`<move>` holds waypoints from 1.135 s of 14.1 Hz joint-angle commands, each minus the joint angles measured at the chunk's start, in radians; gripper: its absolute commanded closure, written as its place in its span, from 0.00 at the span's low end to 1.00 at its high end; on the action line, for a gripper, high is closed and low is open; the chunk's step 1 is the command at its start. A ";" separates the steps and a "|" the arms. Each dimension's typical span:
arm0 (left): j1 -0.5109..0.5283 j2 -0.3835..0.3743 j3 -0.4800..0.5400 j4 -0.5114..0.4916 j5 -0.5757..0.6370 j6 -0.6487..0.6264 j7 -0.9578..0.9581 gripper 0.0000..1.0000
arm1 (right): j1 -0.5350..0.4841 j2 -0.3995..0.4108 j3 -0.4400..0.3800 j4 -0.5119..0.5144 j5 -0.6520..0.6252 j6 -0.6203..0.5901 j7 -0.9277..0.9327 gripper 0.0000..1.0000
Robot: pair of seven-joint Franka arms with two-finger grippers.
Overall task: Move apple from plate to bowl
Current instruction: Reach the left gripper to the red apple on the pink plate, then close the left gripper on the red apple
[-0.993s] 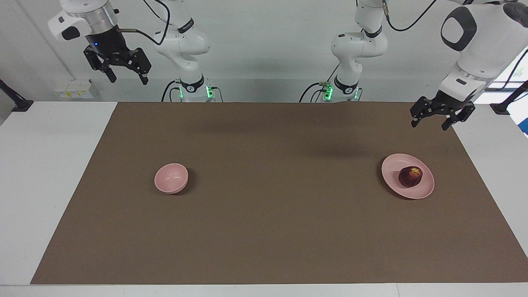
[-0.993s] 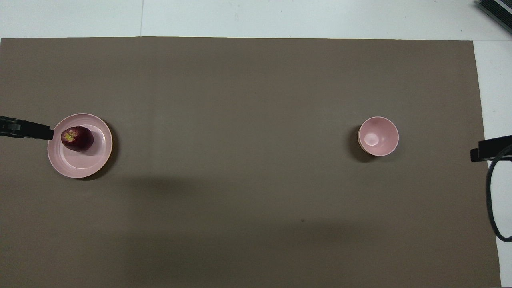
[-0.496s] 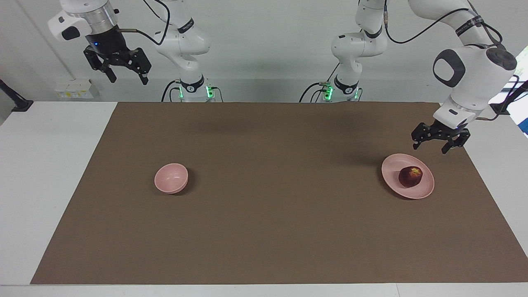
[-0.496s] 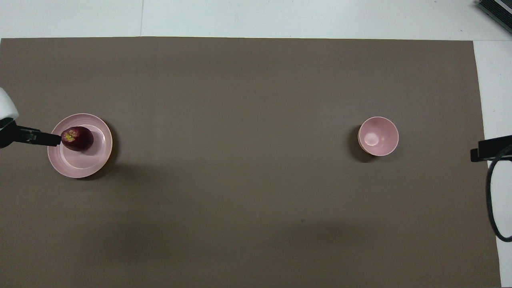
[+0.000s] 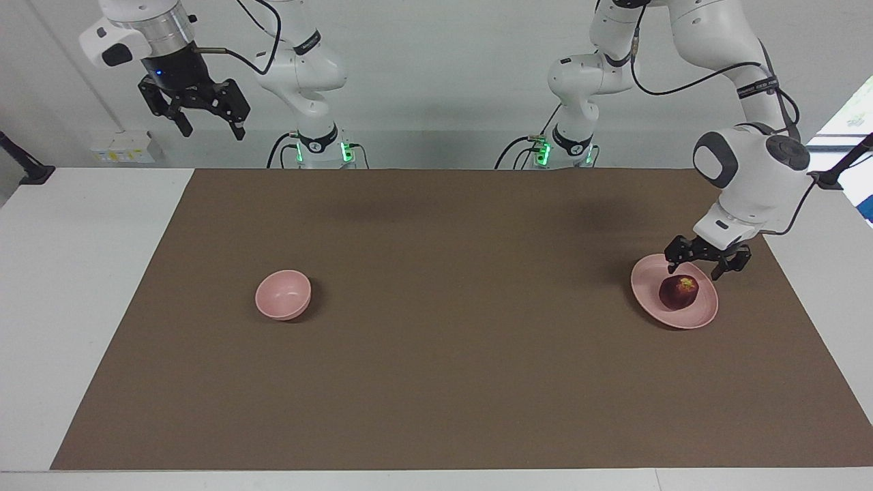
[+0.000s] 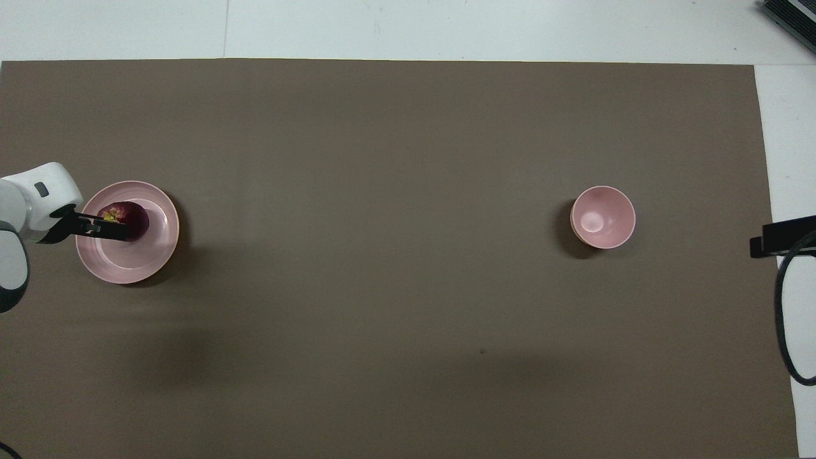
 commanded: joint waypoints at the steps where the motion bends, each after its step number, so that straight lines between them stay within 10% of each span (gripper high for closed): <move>1: -0.002 0.021 -0.002 -0.016 -0.018 0.078 0.016 0.00 | -0.009 -0.002 0.003 -0.001 0.007 0.006 -0.016 0.00; 8: -0.010 0.041 -0.004 -0.018 -0.078 0.109 -0.030 0.00 | -0.009 -0.002 0.003 -0.001 0.007 0.006 -0.016 0.00; 16: -0.022 0.029 -0.002 -0.007 -0.078 0.086 -0.047 0.99 | -0.009 -0.002 0.003 -0.001 0.007 0.007 -0.016 0.00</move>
